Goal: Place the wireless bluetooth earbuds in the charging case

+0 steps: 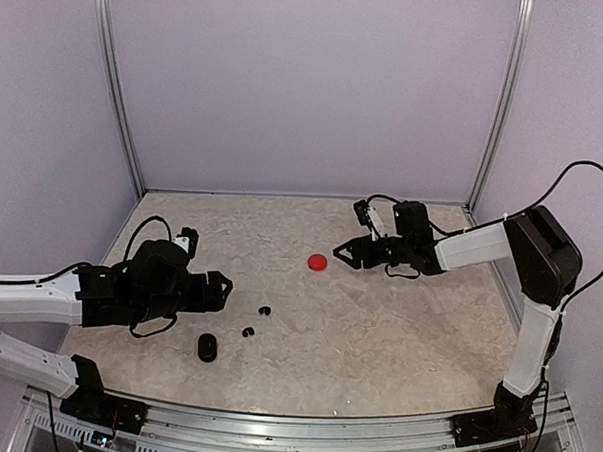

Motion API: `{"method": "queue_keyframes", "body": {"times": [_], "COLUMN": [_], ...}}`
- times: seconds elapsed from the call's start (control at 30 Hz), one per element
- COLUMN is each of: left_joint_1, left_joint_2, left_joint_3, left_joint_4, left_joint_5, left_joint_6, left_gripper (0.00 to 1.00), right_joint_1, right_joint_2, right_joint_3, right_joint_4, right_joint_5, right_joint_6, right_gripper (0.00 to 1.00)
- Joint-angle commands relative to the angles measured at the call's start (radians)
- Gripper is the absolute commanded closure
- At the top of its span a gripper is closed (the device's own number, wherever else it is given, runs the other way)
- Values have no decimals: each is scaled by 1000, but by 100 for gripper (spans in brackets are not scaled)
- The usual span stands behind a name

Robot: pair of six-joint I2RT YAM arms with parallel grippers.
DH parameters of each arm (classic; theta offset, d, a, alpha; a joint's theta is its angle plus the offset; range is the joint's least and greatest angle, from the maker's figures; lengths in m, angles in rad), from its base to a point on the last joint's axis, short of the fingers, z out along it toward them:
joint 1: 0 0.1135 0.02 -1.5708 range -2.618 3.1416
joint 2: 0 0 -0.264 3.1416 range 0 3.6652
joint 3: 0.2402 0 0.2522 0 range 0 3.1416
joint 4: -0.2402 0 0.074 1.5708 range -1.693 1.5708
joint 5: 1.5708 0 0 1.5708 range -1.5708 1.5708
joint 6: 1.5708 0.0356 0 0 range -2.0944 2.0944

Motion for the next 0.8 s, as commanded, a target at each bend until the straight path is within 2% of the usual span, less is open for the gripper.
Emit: {"method": "queue_keyframes", "body": {"times": [0.0, 0.17, 0.27, 0.3, 0.43, 0.6, 0.77], "left_joint_1": [-43, -89, -90, -92, -123, -149, -156], "left_joint_2": [-63, -83, -69, -59, -4, 73, 119], "left_joint_3": [-50, -125, -145, -146, -147, -166, -174], "left_joint_4": [-204, -243, -241, -235, -206, -112, -125], "left_joint_5": [24, 12, 1, -1, -22, 19, 19], "left_joint_6": [-209, -347, -389, -392, -384, -381, -412], "left_gripper": [17, 22, 24, 24, 25, 25, 27], "right_joint_1": [-8, -42, -85, -98, -146, -167, -168], "right_joint_2": [-111, -188, -217, -228, -270, -311, -346], "right_joint_3": [-34, -103, -114, -120, -157, -193, -255], "right_joint_4": [18, 126, 147, 155, 204, 227, 285], "right_joint_5": [73, 106, 139, 148, 183, 204, 251], "right_joint_6": [-112, -122, -79, -66, -26, -23, 7], "right_gripper": [36, 22, 4, 1, 1, 1, 0]}}
